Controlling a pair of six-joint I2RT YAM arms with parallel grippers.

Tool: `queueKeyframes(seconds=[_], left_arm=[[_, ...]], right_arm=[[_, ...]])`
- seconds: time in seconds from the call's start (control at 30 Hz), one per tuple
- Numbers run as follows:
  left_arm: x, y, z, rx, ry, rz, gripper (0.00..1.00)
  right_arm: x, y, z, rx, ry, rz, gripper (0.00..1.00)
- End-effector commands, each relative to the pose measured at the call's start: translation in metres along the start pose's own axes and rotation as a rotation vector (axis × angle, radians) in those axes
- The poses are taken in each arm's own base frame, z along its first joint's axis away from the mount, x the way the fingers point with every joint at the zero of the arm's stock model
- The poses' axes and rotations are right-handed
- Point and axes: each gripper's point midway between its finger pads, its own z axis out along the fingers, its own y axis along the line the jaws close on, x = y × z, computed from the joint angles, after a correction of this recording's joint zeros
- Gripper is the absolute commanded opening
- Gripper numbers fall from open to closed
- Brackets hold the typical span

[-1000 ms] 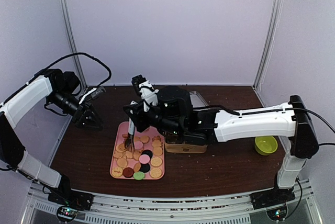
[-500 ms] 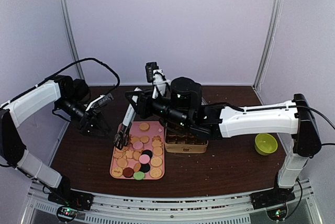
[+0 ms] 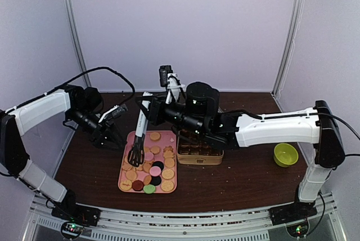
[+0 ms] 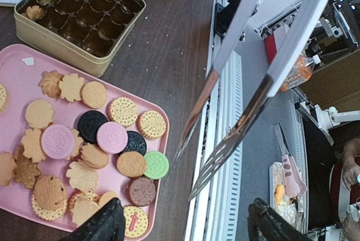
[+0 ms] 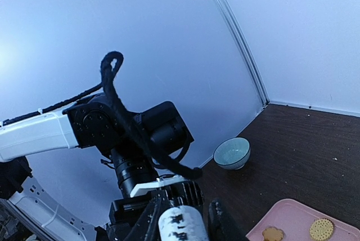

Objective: Pack the cookies
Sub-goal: Pass from the right arm to the left

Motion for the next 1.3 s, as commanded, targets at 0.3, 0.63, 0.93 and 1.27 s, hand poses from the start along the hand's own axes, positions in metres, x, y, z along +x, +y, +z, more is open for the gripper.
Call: queueKeyframes(seconds=[0.3,0.63,0.93,1.27], left_arm=[[-0.027,-0.019,0.005,0.138,-0.15,-0.006,0.69],[-0.024,-0.022,0.008,0.171,-0.159,-0.026,0.58],[-0.019,-0.025,0.009,0.205,-0.149,-0.031,0.35],[-0.022,-0.032,0.007,0.258,-0.144,-0.017,0.08]], right_arm=[[-0.042,0.002,-0.003,0.002,-0.128,0.037,0.26],[-0.054,-0.005,-0.001,0.019,-0.184,0.081,0.26],[-0.061,-0.007,0.003,0.004,-0.216,0.119,0.27],[-0.06,-0.006,0.005,-0.01,-0.218,0.129,0.29]])
